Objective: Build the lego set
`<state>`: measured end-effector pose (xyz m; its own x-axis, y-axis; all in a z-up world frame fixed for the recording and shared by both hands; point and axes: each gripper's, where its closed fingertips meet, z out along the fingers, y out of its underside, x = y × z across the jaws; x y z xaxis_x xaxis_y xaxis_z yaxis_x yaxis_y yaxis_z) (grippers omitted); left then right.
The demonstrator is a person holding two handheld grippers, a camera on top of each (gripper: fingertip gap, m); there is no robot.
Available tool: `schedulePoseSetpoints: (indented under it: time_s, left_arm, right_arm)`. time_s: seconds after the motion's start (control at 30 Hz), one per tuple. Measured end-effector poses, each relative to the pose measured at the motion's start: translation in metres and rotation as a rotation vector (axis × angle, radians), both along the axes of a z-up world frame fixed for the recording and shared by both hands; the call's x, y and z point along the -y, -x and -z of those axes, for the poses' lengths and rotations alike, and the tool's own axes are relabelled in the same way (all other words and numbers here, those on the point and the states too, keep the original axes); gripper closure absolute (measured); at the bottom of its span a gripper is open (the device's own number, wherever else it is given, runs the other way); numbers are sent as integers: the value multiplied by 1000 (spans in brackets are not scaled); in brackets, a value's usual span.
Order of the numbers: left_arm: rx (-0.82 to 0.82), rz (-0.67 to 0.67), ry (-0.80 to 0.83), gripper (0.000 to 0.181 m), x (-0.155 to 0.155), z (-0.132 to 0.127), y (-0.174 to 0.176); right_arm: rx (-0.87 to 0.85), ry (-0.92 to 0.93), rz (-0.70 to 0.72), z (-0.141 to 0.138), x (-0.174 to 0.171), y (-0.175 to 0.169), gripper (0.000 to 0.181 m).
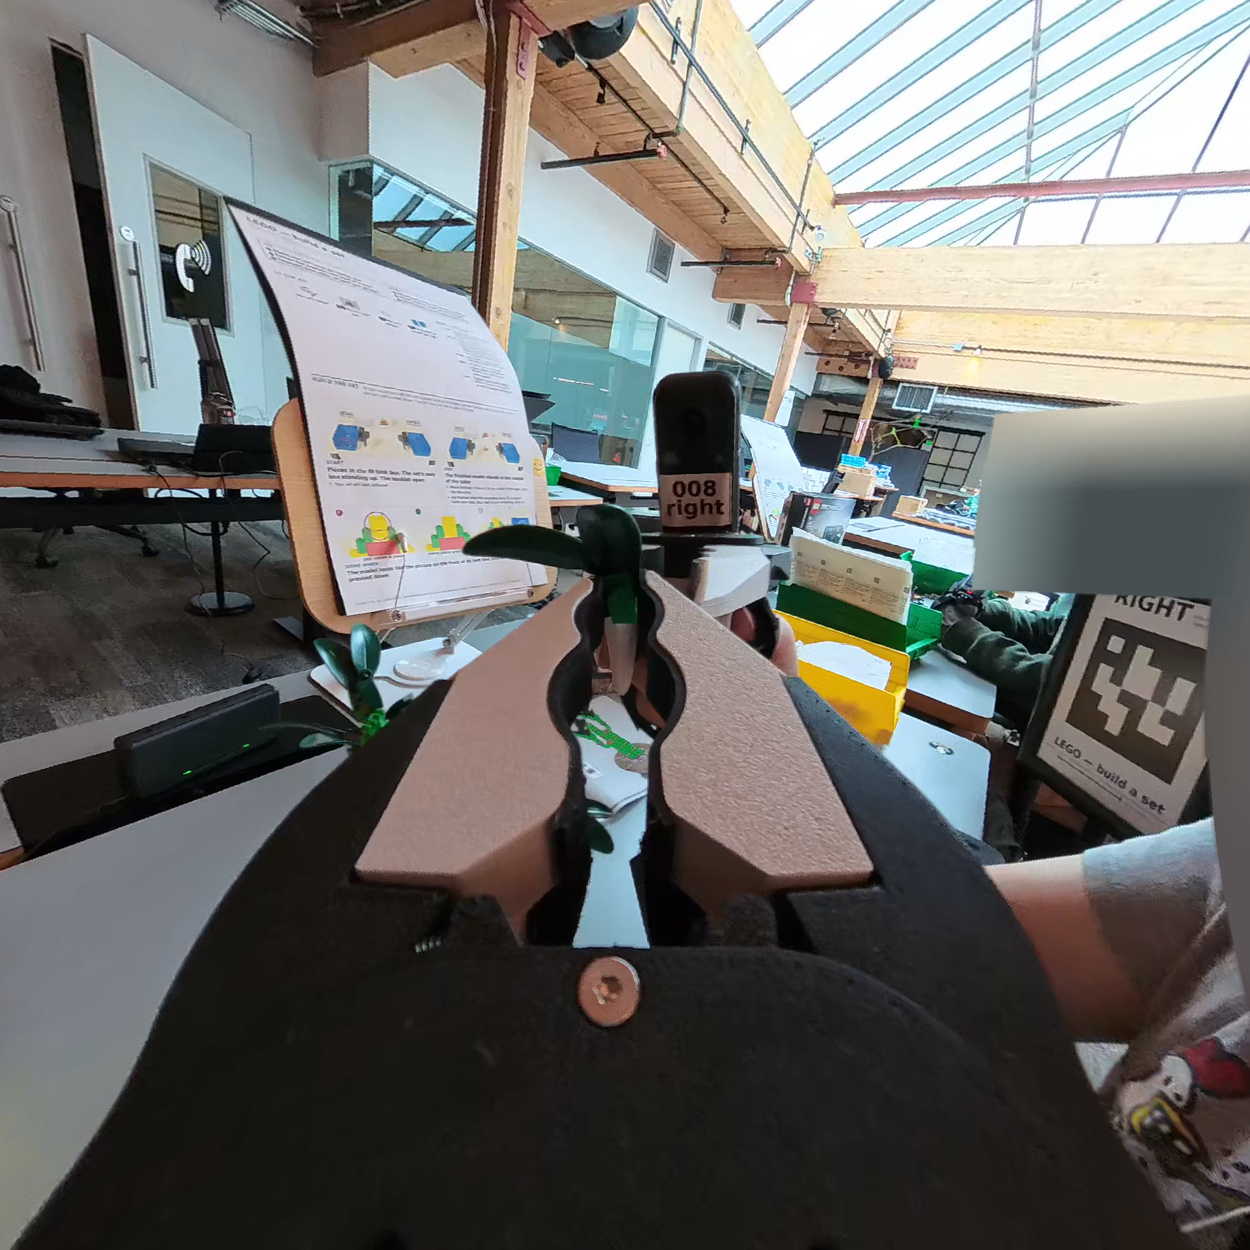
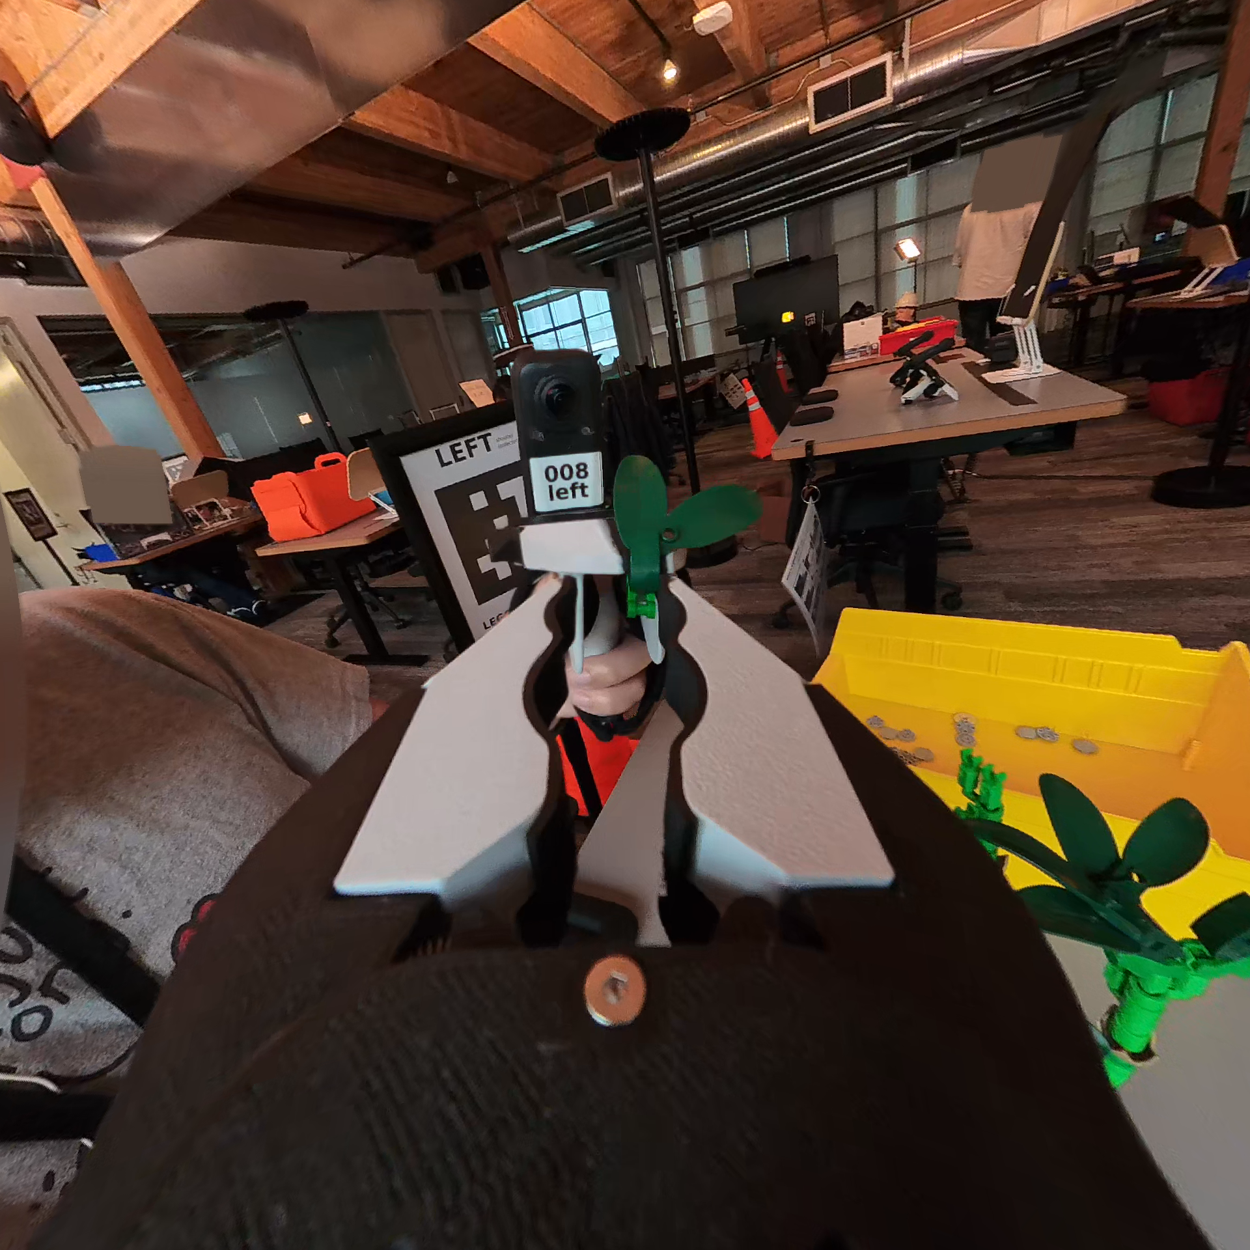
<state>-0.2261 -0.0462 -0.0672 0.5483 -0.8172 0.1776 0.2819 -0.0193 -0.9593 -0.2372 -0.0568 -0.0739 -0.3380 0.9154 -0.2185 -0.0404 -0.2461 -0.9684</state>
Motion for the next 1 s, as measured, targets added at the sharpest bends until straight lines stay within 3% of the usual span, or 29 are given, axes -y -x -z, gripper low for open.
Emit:
schedulePoseSetpoints:
  time_s: [0.23,0.47,0.87,1.0]
  left_arm:
    - [-80,-108,-59,174,-10,9,7]
    - [-188,-189,-108,175,-6,15,18]
    - [9,-122,-27,175,5,13,39]
    - [10,-136,-47,175,6,12,40]
  right_arm:
    - [50,10,49,11,-10,9,159]
    - [106,39,22,28,-5,28,173]
    - [35,55,-31,24,1,36,181]
    - [19,81,-23,21,-2,35,166]
